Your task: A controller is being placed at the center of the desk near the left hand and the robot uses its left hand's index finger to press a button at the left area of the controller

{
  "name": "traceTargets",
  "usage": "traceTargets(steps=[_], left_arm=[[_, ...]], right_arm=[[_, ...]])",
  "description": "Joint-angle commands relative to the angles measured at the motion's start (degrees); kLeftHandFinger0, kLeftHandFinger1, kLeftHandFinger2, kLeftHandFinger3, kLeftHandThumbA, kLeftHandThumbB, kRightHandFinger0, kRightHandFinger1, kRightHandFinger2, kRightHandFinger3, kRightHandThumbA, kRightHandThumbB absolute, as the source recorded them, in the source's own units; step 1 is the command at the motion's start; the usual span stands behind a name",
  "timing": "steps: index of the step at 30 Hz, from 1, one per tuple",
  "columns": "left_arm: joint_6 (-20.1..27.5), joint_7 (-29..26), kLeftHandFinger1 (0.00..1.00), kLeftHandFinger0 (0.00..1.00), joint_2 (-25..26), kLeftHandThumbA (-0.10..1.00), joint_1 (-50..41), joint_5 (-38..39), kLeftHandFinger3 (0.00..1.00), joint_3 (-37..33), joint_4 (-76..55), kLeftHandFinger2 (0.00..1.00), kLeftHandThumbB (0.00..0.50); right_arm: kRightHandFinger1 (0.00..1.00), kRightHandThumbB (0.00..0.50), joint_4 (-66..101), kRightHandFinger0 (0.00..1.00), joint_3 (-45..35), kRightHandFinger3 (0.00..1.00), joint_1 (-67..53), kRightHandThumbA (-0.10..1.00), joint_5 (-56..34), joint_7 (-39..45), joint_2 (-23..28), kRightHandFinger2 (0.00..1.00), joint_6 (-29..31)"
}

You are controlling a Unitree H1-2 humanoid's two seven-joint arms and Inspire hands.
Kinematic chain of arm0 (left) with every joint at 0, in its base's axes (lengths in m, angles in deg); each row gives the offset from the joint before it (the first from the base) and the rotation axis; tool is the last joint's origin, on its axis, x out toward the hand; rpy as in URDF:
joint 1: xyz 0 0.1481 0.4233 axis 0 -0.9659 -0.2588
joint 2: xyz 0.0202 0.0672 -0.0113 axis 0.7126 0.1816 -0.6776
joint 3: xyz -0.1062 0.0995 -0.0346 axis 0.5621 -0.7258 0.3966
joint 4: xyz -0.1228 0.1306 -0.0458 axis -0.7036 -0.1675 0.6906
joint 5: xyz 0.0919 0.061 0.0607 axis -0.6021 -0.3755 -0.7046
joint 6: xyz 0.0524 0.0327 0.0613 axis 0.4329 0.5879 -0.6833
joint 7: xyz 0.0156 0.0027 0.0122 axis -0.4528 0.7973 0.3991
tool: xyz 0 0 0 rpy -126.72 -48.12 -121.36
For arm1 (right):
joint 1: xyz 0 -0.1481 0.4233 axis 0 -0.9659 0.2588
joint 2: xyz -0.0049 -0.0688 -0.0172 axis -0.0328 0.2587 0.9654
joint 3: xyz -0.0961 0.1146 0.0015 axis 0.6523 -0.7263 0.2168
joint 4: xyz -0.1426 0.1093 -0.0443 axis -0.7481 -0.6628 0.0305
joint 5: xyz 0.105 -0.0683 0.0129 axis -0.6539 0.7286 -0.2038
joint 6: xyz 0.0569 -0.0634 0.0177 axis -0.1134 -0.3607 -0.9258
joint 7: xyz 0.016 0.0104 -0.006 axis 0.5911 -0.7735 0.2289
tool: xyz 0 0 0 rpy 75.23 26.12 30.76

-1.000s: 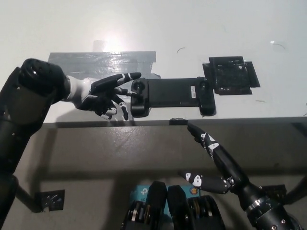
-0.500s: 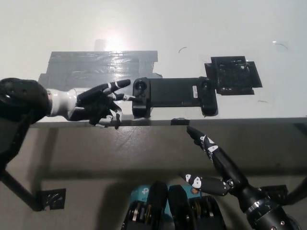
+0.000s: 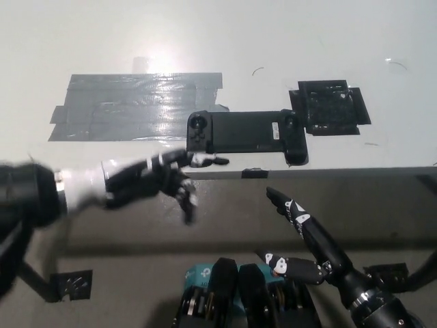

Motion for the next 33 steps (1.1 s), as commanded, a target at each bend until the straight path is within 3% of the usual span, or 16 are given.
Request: traceTargets(steps=[1,3,4,8,13,16,21,25,33], left_arm=[[11.61,-21.39,1.0,1.0,-13.79,1.0,-20.8,-5.87,1.0,9.78,-14.61,1.0,0.325],[18.43,-23.88,1.0,1.0,-16.68,1.0,-24.85,-10.56,1.0,10.48,-10.82,1.0,0.338],[23.97,-24.89,1.0,1.0,-17.88,1.0,-26.48,-12.43,1.0,11.03,-7.47,1.0,0.306],[34.52,-27.2,1.0,1.0,-19.79,1.0,-29.66,-15.78,1.0,12.58,3.55,1.0,0.229],[38.07,-29.19,1.0,1.0,-21.33,1.0,-29.82,-17.83,1.0,12.59,7.54,1.0,0.285],[43.67,-30.92,1.0,1.0,-22.16,1.0,-30.26,-20.26,1.0,12.72,10.48,1.0,0.277],[47.54,-34.41,1.0,1.0,-24.72,1.0,-31.31,-23.05,1.0,13.07,12.42,1.0,0.299],[51.19,-36.32,1.0,1.0,-26.38,1.0,-32.12,-25.69,1.0,12.37,13.55,1.0,0.283],[52.44,-39.14,1.0,1.0,-26.8,1.0,-33.75,-30.12,1.0,9.24,12.28,1.0,0.254]], right_arm=[[1.0,0.219,1.71,1.0,0.17,1.0,-1.47,0.74,-1.61,1.42,-0.17,1.0,2.61],[1.0,0.211,1.52,1.0,-0.05,1.0,-2.07,0.75,-1.77,0.85,-0.72,1.0,3.81],[1.0,0.2,1.85,1.0,-0.21,1.0,-2.51,0.76,-2.02,0.54,-1.13,1.0,3.83],[1.0,0.202,1.06,1.0,-0.91,1.0,-5.1,0.82,-3.36,-0.64,-2.74,1.0,6.32],[1.0,0.214,1.13,1.0,-1.57,1.0,-8.04,0.85,-3.78,-1.38,-3.27,1.0,7.98],[1.0,0.226,0.89,1.0,-2.05,1.0,-9.1,0.88,-3.63,-2.03,-3.97,1.0,9.21],[1.0,0.212,1.06,1.0,-2.78,1.0,-10.22,0.88,-3.25,-3.27,-5.08,1.0,10.55],[1.0,0.181,3.13,1.0,-3.56,1.0,-11.49,0.87,-3.5,-4.66,-6.84,1.0,10.11],[1.0,0.21,5.71,1.0,-2.79,1.0,-13.37,0.92,-2.12,-5.67,-9.58,1.0,11.42]])
